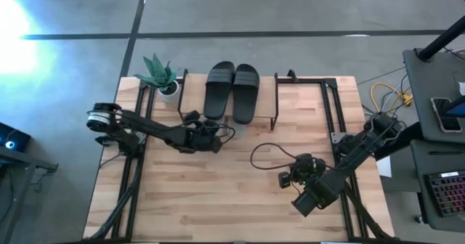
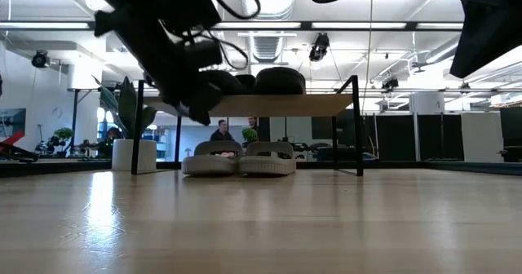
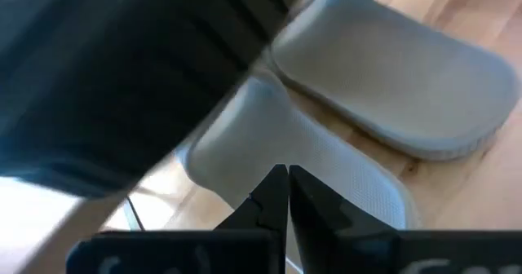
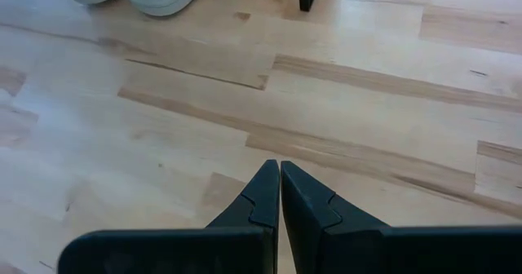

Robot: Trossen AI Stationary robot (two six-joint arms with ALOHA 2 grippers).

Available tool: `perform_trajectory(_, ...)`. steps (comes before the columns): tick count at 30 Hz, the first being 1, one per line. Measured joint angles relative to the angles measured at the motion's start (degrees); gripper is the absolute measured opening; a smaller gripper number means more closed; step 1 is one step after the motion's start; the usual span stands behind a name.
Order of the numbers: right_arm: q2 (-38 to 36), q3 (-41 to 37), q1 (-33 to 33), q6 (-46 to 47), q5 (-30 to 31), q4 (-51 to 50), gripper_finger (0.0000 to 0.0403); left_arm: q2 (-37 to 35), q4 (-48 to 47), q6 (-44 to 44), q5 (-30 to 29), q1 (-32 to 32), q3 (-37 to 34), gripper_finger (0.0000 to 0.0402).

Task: Pick and place slides into the shelf
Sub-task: Return to Home Position

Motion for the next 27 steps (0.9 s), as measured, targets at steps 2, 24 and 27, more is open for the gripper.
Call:
perform_trajectory(2, 0.0, 0.0, -0.1, 0.0, 0.2, 0.4, 0.0009, -1.5, -1.2, -1.5, 0.1, -0.7, 0.2, 0.0)
perform_trajectory(24, 0.0, -7.7, -20.1, -38.3, -4.3, 41.3, 0.0009, -5.1, -3.9, -28.3, 5.0, -25.1, -4.1, 0.0)
perform_trajectory(27, 0.0, -6.9, -21.3, -42.0, -5.6, 42.2, 0.0009, -1.5, -1.8, -28.4, 5.7, -24.1, -4.7, 0.0)
